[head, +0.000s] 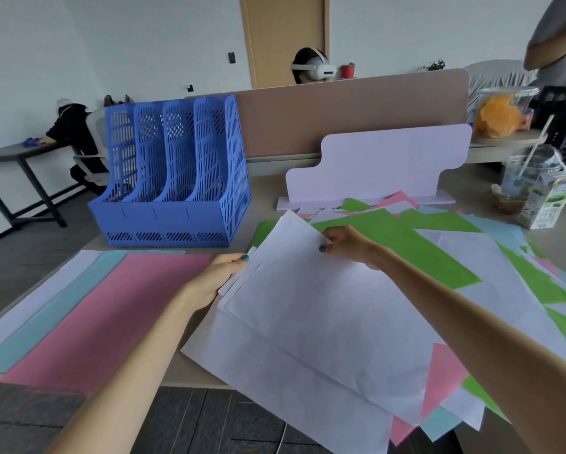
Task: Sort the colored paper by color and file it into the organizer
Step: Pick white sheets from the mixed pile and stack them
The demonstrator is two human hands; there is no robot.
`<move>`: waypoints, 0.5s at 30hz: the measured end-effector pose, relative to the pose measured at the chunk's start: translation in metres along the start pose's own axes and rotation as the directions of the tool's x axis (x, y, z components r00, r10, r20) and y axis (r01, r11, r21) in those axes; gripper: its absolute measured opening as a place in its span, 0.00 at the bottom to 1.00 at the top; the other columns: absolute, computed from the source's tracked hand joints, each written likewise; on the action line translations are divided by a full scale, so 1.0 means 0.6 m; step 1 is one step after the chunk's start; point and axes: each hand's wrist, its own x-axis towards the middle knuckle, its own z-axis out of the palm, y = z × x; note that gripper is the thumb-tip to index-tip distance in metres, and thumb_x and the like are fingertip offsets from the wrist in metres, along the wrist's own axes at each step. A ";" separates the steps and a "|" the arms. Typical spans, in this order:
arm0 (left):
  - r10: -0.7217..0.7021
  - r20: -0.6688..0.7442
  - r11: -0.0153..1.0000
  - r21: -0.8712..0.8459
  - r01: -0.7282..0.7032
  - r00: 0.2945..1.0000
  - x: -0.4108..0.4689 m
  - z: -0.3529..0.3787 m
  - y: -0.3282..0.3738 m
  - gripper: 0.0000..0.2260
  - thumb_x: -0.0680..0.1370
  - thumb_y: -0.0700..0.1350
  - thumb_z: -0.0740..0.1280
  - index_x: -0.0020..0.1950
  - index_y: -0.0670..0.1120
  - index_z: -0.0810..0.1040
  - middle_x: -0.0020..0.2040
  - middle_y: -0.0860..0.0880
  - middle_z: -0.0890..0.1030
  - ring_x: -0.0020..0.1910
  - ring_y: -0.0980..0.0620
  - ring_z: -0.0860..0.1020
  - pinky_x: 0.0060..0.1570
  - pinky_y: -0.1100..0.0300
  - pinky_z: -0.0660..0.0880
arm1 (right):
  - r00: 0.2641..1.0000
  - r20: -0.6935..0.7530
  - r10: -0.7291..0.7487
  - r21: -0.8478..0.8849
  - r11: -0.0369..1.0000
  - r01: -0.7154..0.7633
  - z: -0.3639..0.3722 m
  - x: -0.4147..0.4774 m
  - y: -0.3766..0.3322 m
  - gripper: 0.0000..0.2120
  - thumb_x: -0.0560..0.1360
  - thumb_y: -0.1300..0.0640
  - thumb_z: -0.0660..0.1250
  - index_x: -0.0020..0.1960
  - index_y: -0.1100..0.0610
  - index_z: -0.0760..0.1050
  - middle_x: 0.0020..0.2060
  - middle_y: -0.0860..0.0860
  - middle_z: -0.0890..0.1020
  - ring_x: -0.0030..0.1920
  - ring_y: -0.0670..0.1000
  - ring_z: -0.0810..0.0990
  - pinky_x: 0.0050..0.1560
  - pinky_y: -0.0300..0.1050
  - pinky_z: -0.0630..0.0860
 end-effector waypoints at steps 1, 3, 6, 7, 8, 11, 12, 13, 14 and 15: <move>-0.001 0.011 1.000 -0.011 0.001 1.000 -0.002 0.002 0.003 0.13 0.82 0.43 0.60 0.64 0.46 0.77 0.58 0.49 0.82 0.57 0.53 0.79 0.57 0.60 0.74 | 1.000 0.023 0.013 -0.016 1.000 -0.013 0.000 -0.002 0.001 0.14 0.75 0.65 0.66 0.34 0.57 0.65 0.30 0.48 0.64 0.31 0.47 0.61 0.28 0.37 0.54; -0.005 0.015 1.000 -0.028 0.005 1.000 -0.002 0.005 0.009 0.12 0.82 0.43 0.60 0.62 0.46 0.78 0.56 0.49 0.82 0.56 0.52 0.80 0.57 0.58 0.74 | 0.999 0.047 0.018 -0.051 0.999 -0.016 0.001 -0.010 -0.005 0.17 0.76 0.64 0.65 0.33 0.56 0.62 0.30 0.48 0.62 0.30 0.46 0.60 0.26 0.35 0.54; 0.007 -0.049 1.000 -0.004 -0.007 0.999 -0.002 0.006 0.021 0.09 0.82 0.44 0.60 0.58 0.50 0.79 0.53 0.55 0.82 0.56 0.55 0.77 0.61 0.59 0.70 | 0.998 0.059 0.020 -0.080 0.997 -0.016 0.002 -0.016 -0.009 0.19 0.76 0.64 0.65 0.31 0.54 0.62 0.29 0.48 0.63 0.29 0.46 0.60 0.27 0.37 0.55; 0.021 -0.052 1.000 -0.002 -0.021 0.998 0.000 0.007 0.024 0.10 0.82 0.45 0.61 0.58 0.50 0.79 0.53 0.56 0.82 0.58 0.55 0.77 0.64 0.59 0.69 | 0.998 0.065 0.027 -0.082 0.996 -0.022 0.004 -0.017 -0.009 0.19 0.76 0.64 0.65 0.31 0.54 0.62 0.29 0.48 0.63 0.30 0.46 0.60 0.28 0.38 0.55; 0.034 -0.047 0.999 -0.007 -0.035 0.998 0.001 0.010 0.028 0.10 0.82 0.45 0.60 0.58 0.50 0.80 0.52 0.56 0.83 0.57 0.56 0.78 0.63 0.60 0.70 | 0.998 0.064 0.024 -0.086 0.996 -0.018 0.006 -0.018 -0.009 0.18 0.75 0.63 0.66 0.31 0.54 0.62 0.30 0.48 0.63 0.30 0.46 0.61 0.29 0.38 0.55; 0.072 -0.067 0.997 -0.028 -0.074 0.995 -0.004 0.025 0.045 0.10 0.82 0.43 0.60 0.49 0.51 0.81 0.41 0.59 0.84 0.46 0.60 0.82 0.46 0.68 0.76 | 0.999 0.046 0.015 -0.056 0.998 -0.013 0.017 -0.017 -0.005 0.10 0.75 0.61 0.68 0.37 0.56 0.69 0.33 0.49 0.68 0.33 0.47 0.66 0.32 0.38 0.60; 0.085 -0.086 0.996 -0.028 -0.088 0.993 -0.004 0.031 0.050 0.10 0.82 0.43 0.60 0.47 0.51 0.80 0.39 0.59 0.84 0.43 0.61 0.82 0.42 0.68 0.76 | 0.999 0.037 0.017 -0.020 1.000 -0.016 0.021 -0.020 -0.006 0.05 0.74 0.60 0.70 0.44 0.57 0.73 0.36 0.50 0.72 0.37 0.49 0.70 0.36 0.39 0.64; 0.100 -0.099 0.994 -0.020 -0.103 0.990 -0.008 0.037 0.055 0.11 0.82 0.42 0.60 0.46 0.50 0.80 0.38 0.58 0.84 0.41 0.60 0.82 0.40 0.68 0.75 | 0.999 0.050 0.021 0.037 0.999 -0.023 0.023 -0.021 -0.005 0.09 0.73 0.59 0.71 0.51 0.59 0.74 0.40 0.52 0.75 0.40 0.50 0.72 0.41 0.41 0.66; 0.120 -0.109 0.992 -0.016 -0.122 0.987 -0.009 0.041 0.059 0.11 0.82 0.42 0.60 0.45 0.49 0.81 0.39 0.55 0.84 0.41 0.57 0.82 0.42 0.67 0.75 | 0.997 0.074 0.027 0.100 0.994 -0.035 0.023 -0.023 -0.005 0.13 0.72 0.59 0.72 0.55 0.60 0.75 0.41 0.52 0.77 0.42 0.50 0.73 0.44 0.42 0.67; 0.137 -0.118 0.990 -0.018 -0.140 0.984 -0.010 0.044 0.062 0.11 0.82 0.43 0.60 0.45 0.47 0.81 0.41 0.51 0.85 0.44 0.53 0.82 0.46 0.63 0.74 | 0.994 0.103 0.032 0.144 0.989 -0.047 0.023 -0.026 -0.006 0.15 0.72 0.59 0.73 0.56 0.61 0.75 0.42 0.53 0.78 0.43 0.50 0.74 0.46 0.42 0.68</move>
